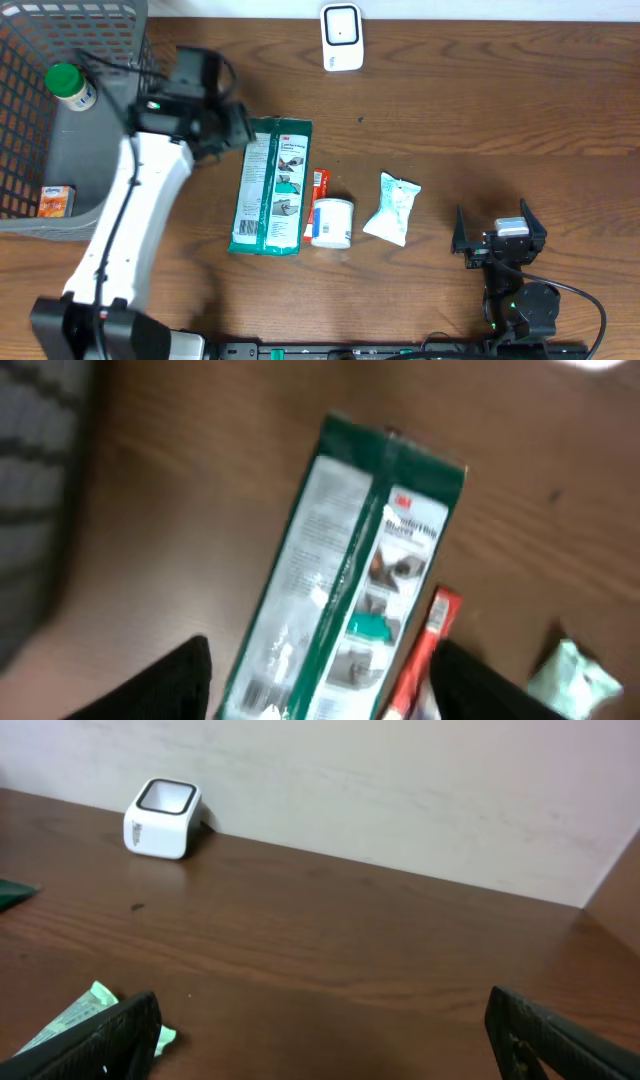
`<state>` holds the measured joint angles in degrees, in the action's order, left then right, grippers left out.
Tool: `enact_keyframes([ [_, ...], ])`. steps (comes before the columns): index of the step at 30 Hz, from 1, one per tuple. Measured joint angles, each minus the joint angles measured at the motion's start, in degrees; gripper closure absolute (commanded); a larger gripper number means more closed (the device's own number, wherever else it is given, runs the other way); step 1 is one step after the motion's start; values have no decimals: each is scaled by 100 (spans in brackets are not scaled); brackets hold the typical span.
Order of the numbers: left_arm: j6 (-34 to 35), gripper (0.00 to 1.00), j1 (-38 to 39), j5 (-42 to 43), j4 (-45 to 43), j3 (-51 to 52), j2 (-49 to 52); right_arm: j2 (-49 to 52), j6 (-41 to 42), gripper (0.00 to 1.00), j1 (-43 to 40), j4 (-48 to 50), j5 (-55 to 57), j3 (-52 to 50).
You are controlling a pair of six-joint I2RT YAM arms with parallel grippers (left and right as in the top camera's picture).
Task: Scan the item barcode
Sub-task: 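Lay the glove package flat on the table left of the red box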
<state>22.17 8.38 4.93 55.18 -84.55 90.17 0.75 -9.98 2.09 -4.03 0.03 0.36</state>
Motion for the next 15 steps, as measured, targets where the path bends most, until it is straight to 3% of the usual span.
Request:
enact_keyframes([
  [6,-212,32,-654,-90,817,-1292,-15,0,0,1,0,0,0,0],
  [15,-295,32,-1893,-280,651,-1770,-17,0,0,1,0,0,0,0],
])
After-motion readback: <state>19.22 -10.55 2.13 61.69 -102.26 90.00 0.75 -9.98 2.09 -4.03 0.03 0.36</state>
